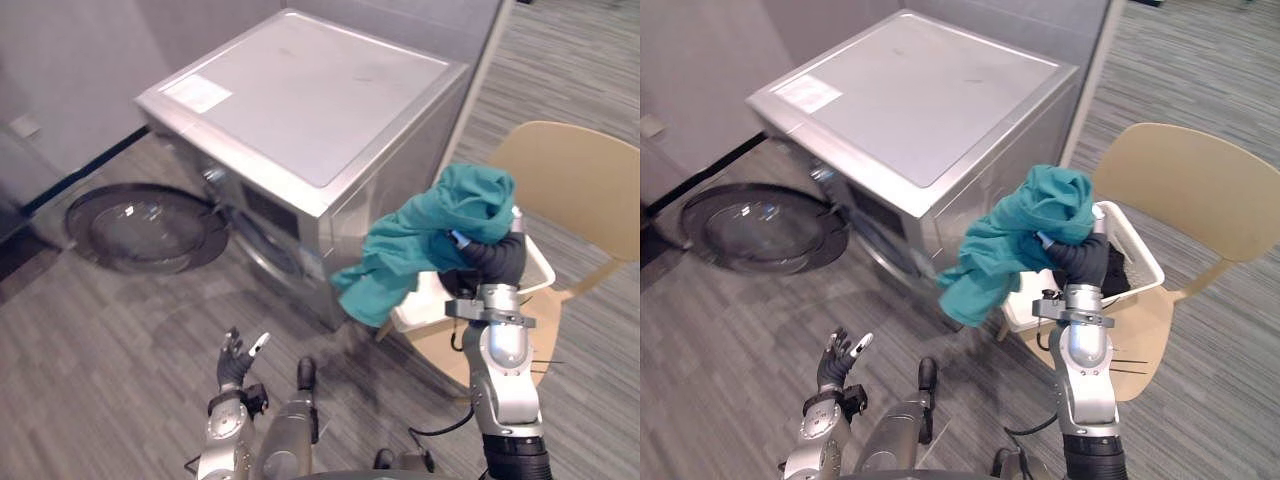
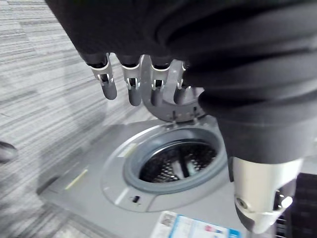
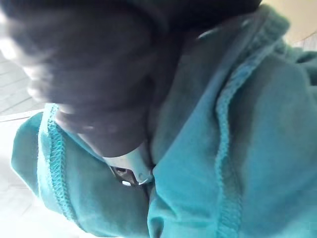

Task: Pick up the laundry basket with both hands and put the clothes into the washing machine.

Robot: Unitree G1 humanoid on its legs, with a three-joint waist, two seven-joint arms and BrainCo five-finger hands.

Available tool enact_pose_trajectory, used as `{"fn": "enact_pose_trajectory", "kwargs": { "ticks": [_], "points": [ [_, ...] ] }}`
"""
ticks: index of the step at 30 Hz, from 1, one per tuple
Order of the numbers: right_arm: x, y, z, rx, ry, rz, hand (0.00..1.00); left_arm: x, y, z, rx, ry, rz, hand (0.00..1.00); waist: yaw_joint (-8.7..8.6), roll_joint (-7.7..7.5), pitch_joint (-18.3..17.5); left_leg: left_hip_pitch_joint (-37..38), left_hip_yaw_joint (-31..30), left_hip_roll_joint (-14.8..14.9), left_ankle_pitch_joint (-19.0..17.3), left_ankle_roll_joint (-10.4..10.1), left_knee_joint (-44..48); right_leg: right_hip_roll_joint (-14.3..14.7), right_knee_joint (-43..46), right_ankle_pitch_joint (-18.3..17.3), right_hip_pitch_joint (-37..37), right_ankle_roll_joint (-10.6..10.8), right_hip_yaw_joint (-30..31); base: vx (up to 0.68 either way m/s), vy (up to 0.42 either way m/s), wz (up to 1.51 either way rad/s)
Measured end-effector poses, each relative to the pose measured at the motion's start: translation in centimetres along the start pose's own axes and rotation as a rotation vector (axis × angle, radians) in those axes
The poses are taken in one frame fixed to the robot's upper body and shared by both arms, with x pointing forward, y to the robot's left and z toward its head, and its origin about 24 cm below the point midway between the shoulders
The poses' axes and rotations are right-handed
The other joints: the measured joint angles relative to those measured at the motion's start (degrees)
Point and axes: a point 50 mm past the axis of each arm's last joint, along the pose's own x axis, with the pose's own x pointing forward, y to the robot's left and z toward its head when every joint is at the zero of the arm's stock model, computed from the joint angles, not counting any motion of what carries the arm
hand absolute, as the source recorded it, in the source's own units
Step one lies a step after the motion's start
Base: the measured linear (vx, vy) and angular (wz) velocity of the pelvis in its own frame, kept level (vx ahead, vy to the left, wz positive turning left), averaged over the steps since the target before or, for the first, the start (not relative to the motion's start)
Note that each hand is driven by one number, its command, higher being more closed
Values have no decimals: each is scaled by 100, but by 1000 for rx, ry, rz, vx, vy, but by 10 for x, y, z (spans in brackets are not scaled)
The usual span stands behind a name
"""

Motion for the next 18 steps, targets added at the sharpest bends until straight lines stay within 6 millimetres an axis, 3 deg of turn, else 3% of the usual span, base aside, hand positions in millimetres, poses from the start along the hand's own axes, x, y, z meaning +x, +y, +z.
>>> {"fn": "enact_pose_trajectory", "kwargs": {
  "ticks": [1,3,5,6,8,11,14,18],
  "points": [
    [7,1,-6,-15,14,56,100,11,-12,17,19,-87,-93,0,-130,88,-78,523,9,-21,-21,-15,-423,-101,-23,105,-16,99,-274,-171,132,86],
    [11,0,-12,-38,37,91,100,17,-25,28,37,-140,-181,0,-157,145,-207,807,-24,-90,35,-146,-1314,-103,-103,214,-88,184,-455,-157,154,75],
    [19,4,-27,-53,88,151,100,25,-51,52,113,-256,-351,0,-238,192,-304,1086,-168,-118,181,-361,-2416,-89,-185,403,-191,307,-764,-145,236,69],
    [21,6,-32,-47,108,155,100,26,-54,55,142,-277,-383,0,-207,106,-309,1104,-168,-174,255,-351,-2507,-122,-201,451,-208,331,-759,-158,236,43],
    [18,29,-51,-21,189,255,100,26,-54,58,234,-299,-445,0,-204,-83,-387,1123,-188,-356,360,-276,-2520,-221,-370,647,-103,420,-660,-109,152,18],
    [18,59,-59,4,222,406,100,23,-57,60,291,-320,-529,0,-182,-112,-405,1191,-186,-496,429,-179,-2521,-295,-615,871,56,505,-565,-114,136,2],
    [16,82,-63,29,243,530,100,20,-78,68,380,-388,-684,0,-69,-112,-406,1175,-173,-527,506,-108,-2568,-268,-848,1121,93,470,-521,-137,67,-7],
    [15,85,-65,49,259,576,100,21,-77,69,474,-412,-715,0,-88,-117,-410,1187,-189,-508,675,-98,-2781,-166,-1087,1332,101,409,-486,-124,8,-3]
  ]
}}
